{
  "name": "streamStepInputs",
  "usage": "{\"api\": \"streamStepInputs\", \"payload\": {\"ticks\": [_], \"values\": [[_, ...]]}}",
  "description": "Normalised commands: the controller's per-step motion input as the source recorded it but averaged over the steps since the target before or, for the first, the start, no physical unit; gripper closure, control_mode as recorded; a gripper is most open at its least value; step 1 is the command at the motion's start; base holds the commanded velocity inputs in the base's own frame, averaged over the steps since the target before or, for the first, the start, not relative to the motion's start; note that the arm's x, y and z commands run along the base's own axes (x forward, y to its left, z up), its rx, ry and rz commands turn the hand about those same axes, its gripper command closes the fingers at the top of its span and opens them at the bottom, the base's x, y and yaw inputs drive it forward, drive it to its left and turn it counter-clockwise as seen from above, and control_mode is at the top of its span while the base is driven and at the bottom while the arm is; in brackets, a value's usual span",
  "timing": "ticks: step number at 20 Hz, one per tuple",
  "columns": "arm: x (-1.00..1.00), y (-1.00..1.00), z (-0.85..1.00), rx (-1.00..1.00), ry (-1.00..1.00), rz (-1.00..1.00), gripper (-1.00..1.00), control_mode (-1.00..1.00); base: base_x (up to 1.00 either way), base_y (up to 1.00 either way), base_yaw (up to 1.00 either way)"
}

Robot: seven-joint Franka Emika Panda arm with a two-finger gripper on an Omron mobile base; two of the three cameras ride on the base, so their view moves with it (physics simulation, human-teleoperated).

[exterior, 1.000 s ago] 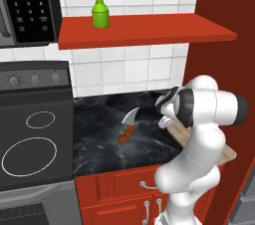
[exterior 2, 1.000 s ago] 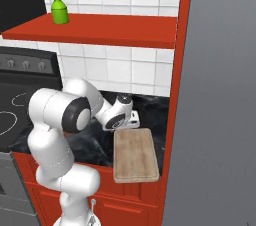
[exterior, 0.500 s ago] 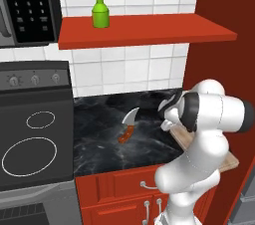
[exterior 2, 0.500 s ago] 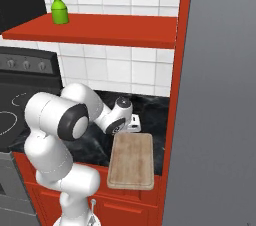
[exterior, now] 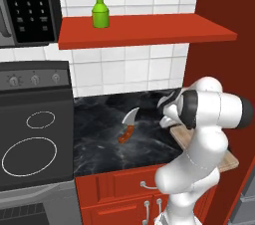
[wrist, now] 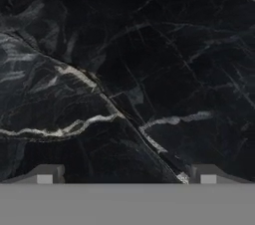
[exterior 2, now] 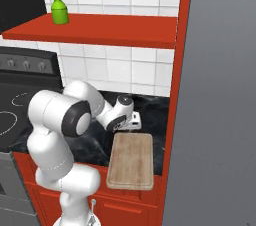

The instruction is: Move the cutting board and knife to the sink. Then move spray from the shelves to the counter.

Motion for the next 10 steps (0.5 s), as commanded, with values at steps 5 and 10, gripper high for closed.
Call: {"api": "streamStepInputs", "payload": {"ticks": [5, 10], "values": [[-0.01, -0.02, 0.26, 0.08, 0.0, 0.0, -1.0, -1.0, 0.0, 0.0, 0.0], [-0.23, -0.02, 0.43, 0.01, 0.0, 0.0, -1.0, -1.0, 0.0, 0.0, 0.0]]}}
